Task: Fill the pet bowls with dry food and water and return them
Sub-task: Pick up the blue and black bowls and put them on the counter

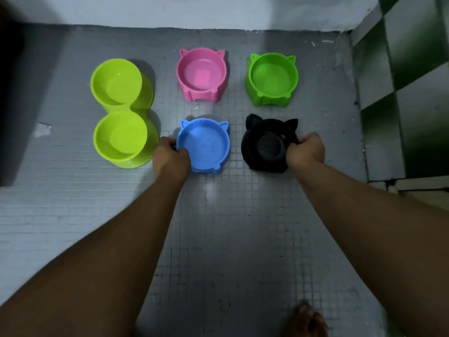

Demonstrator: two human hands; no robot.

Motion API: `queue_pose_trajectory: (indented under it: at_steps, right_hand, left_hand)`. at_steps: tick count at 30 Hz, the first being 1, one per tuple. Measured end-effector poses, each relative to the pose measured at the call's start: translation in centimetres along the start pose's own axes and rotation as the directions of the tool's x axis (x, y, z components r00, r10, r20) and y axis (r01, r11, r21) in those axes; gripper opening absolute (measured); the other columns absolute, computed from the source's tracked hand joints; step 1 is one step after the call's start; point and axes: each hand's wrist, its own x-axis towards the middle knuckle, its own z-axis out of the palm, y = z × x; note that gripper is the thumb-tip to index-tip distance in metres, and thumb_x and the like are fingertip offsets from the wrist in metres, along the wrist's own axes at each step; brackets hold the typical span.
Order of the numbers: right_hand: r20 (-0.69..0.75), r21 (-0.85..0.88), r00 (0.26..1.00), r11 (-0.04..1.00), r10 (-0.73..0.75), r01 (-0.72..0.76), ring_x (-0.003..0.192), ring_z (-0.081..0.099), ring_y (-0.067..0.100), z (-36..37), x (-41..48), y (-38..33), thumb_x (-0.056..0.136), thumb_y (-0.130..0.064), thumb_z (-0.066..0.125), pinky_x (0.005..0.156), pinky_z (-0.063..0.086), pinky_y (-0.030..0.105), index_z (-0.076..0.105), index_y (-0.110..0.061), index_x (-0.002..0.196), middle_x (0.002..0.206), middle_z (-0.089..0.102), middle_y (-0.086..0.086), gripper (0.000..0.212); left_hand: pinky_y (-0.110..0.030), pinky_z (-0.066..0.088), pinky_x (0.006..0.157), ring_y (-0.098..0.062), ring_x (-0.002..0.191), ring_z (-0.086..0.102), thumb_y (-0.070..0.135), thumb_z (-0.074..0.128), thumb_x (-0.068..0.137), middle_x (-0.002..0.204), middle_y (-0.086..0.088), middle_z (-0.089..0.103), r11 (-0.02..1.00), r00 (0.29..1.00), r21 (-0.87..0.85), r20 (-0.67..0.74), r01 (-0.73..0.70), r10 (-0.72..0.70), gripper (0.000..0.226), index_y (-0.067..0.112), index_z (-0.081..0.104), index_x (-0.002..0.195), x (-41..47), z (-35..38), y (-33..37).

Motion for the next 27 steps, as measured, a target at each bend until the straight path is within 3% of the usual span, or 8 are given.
queue_pose_trajectory:
  at_steps: [6, 8, 11, 13, 17, 20, 23, 27]
  right_hand:
    - [0.047, -0.053, 0.992, 0.992, -0.115, 0.118, 0.095, 0.059, 0.030, -1.1, -1.2, 0.2, 0.097, -0.010, 0.048, 0.074, 0.042, 0.031, 0.045, -0.011, 0.111, 0.117, 0.061, 0.018, 0.014]
    - [0.059, -0.019, 0.986, 0.987, -0.158, 0.159, 0.086, 0.057, 0.028, -1.2, -1.4, 0.4, 0.097, -0.012, 0.049, 0.069, 0.038, 0.028, 0.046, -0.015, 0.114, 0.112, 0.062, 0.018, 0.018]
    - [0.086, 0.038, 0.966, 0.970, -0.244, 0.242, 0.095, 0.062, 0.033, -1.4, -1.7, 0.5, 0.096, -0.012, 0.052, 0.075, 0.044, 0.028, 0.050, -0.015, 0.130, 0.112, 0.063, 0.020, 0.034]
    - [0.085, 0.085, 0.957, 0.959, -0.277, 0.270, 0.098, 0.064, 0.032, -1.5, -1.9, 0.6, 0.095, -0.013, 0.054, 0.078, 0.047, 0.027, 0.054, -0.016, 0.132, 0.112, 0.066, 0.019, 0.037]
    - [0.076, 0.158, 0.955, 0.949, -0.288, 0.274, 0.097, 0.067, 0.032, -2.7, -2.8, 0.6, 0.095, -0.017, 0.056, 0.084, 0.056, 0.037, 0.058, -0.018, 0.131, 0.110, 0.068, 0.015, 0.037]
    - [0.123, 0.239, 0.965, 0.950, -0.234, 0.200, 0.099, 0.067, 0.030, -6.1, -5.2, -0.1, 0.092, -0.027, 0.055, 0.085, 0.058, 0.053, 0.056, -0.024, 0.135, 0.113, 0.067, 0.010, 0.044]
    - [0.154, 0.305, 0.972, 0.945, -0.175, 0.121, 0.107, 0.065, 0.026, -11.9, -9.1, -1.3, 0.088, -0.032, 0.053, 0.090, 0.057, 0.054, 0.055, -0.028, 0.138, 0.124, 0.065, 0.005, 0.051]
    - [0.145, 0.374, 0.979, 0.924, -0.141, 0.078, 0.101, 0.066, 0.021, -23.1, -17.2, -6.0, 0.084, -0.038, 0.056, 0.084, 0.059, 0.053, 0.058, -0.031, 0.134, 0.107, 0.065, -0.009, 0.050]
  left_hand:
    - [-0.028, 0.027, 0.064, -0.027, 0.080, 0.049, 0.010, 0.055, 0.090, 0.089, -0.008, 0.057, 0.994, 0.992, 0.023, 0.078, -0.104, 0.101, 0.007, 0.011, 0.051, 0.095, -0.6, -0.4, 0.3]
    - [-0.032, 0.040, 0.067, -0.031, 0.087, 0.060, 0.011, 0.056, 0.088, 0.096, -0.010, 0.063, 0.991, 0.987, -0.046, 0.099, -0.126, 0.130, 0.018, 0.011, 0.055, 0.105, -0.6, -0.1, -0.1]
    - [-0.031, 0.058, 0.073, -0.026, 0.098, 0.065, 0.013, 0.060, 0.089, 0.119, -0.009, 0.061, 0.980, 0.980, -0.176, 0.156, -0.092, 0.120, 0.053, 0.017, 0.049, 0.140, -0.7, -0.1, -0.2]
    - [-0.017, 0.052, 0.062, -0.019, 0.091, 0.063, 0.008, 0.061, 0.091, 0.113, -0.010, 0.062, 0.971, 0.974, -0.240, 0.214, -0.025, 0.078, 0.064, 0.022, 0.043, 0.151, -0.8, 0.0, -0.1]
    - [-0.020, 0.053, 0.061, -0.017, 0.078, 0.061, 0.012, 0.058, 0.093, 0.095, -0.020, 0.068, 0.958, 0.968, -0.286, 0.236, -0.012, 0.082, 0.058, 0.028, 0.051, 0.148, -0.7, -1.0, 0.1]
    - [-0.010, 0.046, 0.056, -0.012, 0.071, 0.055, 0.012, 0.056, 0.095, 0.087, -0.008, 0.061, 0.967, 0.968, -0.252, 0.230, -0.038, 0.098, 0.055, 0.025, 0.052, 0.148, -2.7, -4.7, 1.8]
    - [-0.019, 0.047, 0.062, -0.007, 0.066, 0.051, 0.011, 0.051, 0.095, 0.086, -0.004, 0.060, 0.967, 0.964, -0.246, 0.235, -0.067, 0.126, 0.052, 0.022, 0.055, 0.146, -6.1, -10.6, 5.2]
    - [-0.009, 0.044, 0.058, -0.010, 0.077, 0.056, 0.005, 0.047, 0.096, 0.096, -0.002, 0.063, 0.960, 0.956, -0.268, 0.253, -0.082, 0.152, 0.049, 0.023, 0.062, 0.138, -12.6, -21.0, 12.6]
